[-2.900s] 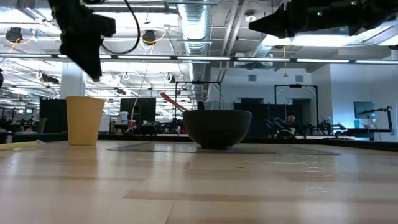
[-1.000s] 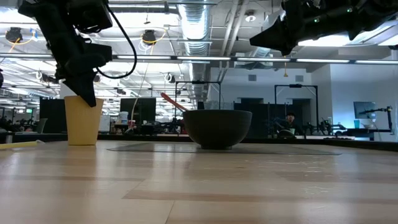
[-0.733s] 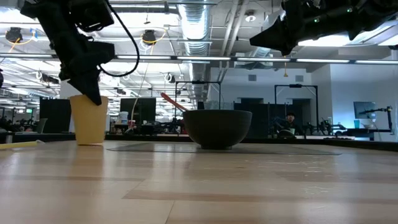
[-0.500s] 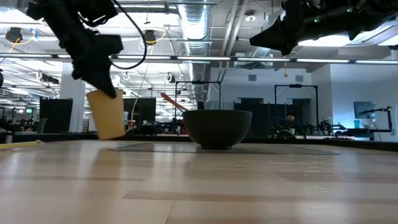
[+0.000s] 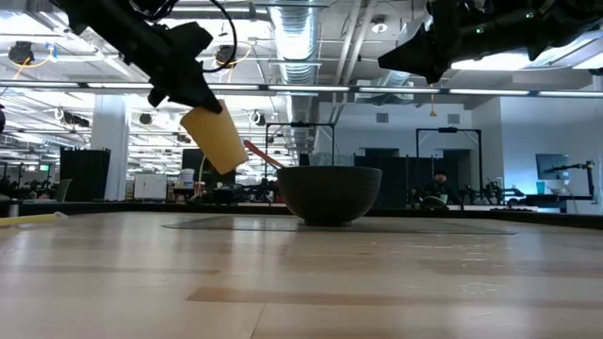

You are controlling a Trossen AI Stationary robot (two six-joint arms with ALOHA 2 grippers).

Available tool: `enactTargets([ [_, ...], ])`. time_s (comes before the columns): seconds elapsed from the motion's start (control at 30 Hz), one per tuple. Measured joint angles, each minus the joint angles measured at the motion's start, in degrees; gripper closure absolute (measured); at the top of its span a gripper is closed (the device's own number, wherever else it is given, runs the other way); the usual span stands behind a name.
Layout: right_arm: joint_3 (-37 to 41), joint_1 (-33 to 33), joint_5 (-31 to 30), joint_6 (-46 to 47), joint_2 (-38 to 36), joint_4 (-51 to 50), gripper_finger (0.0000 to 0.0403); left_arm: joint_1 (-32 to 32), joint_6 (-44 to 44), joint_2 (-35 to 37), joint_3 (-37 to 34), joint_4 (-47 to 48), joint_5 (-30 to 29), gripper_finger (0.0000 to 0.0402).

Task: Pick & Place Utensil
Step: Put the yellow cup in the top left of the gray transparent placemat

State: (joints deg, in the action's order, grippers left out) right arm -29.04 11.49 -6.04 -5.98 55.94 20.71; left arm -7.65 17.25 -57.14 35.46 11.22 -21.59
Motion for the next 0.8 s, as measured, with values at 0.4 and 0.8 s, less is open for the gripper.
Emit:
enactTargets([
  [0.4,0.00,0.03,0.00,-1.64,0.00,2.61,0.0361,-12.20,-5.23,-0.02,0.07,-9.13,8.95,0.0391],
  [0.8,-0.02,1.80,0.04,-3.58,-0.02,5.15,0.0361,-14.12,-12.51,-14.22,10.77,-8.86,12.59,0.0389],
])
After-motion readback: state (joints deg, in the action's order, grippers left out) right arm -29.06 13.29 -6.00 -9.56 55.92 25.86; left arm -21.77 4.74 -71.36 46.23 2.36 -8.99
